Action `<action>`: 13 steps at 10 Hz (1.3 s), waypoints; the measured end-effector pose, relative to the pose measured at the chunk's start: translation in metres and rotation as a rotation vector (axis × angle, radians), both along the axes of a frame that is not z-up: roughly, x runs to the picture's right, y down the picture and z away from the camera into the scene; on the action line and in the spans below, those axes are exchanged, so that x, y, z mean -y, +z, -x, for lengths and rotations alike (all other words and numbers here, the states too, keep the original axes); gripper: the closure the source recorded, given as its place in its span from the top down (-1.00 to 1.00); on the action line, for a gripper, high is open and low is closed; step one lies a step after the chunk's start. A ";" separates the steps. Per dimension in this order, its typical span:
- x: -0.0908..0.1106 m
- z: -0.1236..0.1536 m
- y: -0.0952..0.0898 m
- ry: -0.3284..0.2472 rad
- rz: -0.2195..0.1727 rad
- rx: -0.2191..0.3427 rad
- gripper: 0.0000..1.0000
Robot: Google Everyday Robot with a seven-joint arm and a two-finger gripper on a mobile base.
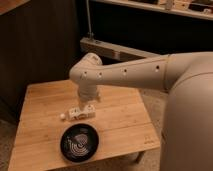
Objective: Place the bottle in the ceramic bowl
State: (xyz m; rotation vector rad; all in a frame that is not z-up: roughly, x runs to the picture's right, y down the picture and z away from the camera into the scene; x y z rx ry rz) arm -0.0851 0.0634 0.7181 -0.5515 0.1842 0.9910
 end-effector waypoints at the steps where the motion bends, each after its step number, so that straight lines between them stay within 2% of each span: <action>1: 0.001 -0.001 0.000 -0.083 -0.015 0.068 0.30; 2: 0.005 0.000 -0.002 -0.201 -0.034 0.168 0.30; 3: 0.006 0.001 -0.005 -0.288 -0.045 0.246 0.30; 6: 0.011 0.002 -0.008 -0.454 -0.076 0.393 0.30; 8: 0.012 0.003 -0.010 -0.502 -0.087 0.435 0.30; 10: 0.012 0.003 -0.008 -0.506 -0.102 0.439 0.30; 11: 0.014 0.005 -0.006 -0.534 -0.134 0.445 0.30; 13: 0.020 0.008 -0.001 -0.656 -0.214 0.503 0.30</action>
